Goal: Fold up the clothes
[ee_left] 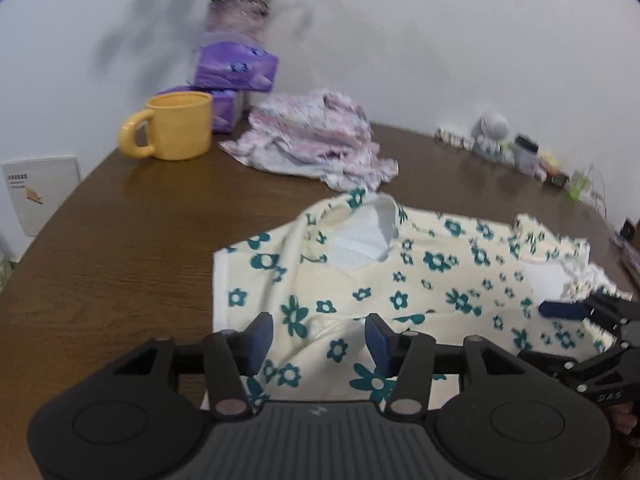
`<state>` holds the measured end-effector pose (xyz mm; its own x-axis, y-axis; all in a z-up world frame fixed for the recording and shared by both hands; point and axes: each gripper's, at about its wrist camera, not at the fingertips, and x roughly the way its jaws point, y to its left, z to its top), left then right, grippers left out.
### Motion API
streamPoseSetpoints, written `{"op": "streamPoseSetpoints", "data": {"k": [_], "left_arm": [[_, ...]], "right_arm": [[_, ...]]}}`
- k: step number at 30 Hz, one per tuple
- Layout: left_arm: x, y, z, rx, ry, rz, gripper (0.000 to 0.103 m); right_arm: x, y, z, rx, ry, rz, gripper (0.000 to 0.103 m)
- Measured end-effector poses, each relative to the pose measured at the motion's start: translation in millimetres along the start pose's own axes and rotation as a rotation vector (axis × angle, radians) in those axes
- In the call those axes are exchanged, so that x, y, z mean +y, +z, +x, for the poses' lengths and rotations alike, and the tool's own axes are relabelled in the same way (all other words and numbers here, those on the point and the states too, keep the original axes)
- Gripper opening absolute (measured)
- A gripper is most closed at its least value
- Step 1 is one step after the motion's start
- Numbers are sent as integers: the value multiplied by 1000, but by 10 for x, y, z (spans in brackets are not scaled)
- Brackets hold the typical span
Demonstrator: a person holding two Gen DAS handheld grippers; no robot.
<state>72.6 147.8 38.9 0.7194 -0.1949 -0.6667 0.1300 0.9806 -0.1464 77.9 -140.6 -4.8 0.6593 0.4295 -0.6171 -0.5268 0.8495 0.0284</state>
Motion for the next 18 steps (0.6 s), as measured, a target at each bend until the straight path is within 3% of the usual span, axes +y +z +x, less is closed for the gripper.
{"op": "streamPoseSetpoints", "data": {"k": [3,5,7,13,15,18], "left_arm": [[21,6,107,30,22,-8,47],[61,-2,134,39,13,-27,32],[93,-11,130,39,3,-36,27],[160,6,58,-1,-18,-92,29],[166,46,-1,-34,-37,-109,33],[159,136,22,-51,-8,-116,43]], "right_arm": [[6,1,3,1,-4,-3,87],[9,1,3,1,-5,-4,87],[8,1,1,1,-4,-3,87],[7,0,1,1,-3,-2,87],[7,1,1,1,-3,-1,87],[10,2,1,1,-3,-1,88]]}}
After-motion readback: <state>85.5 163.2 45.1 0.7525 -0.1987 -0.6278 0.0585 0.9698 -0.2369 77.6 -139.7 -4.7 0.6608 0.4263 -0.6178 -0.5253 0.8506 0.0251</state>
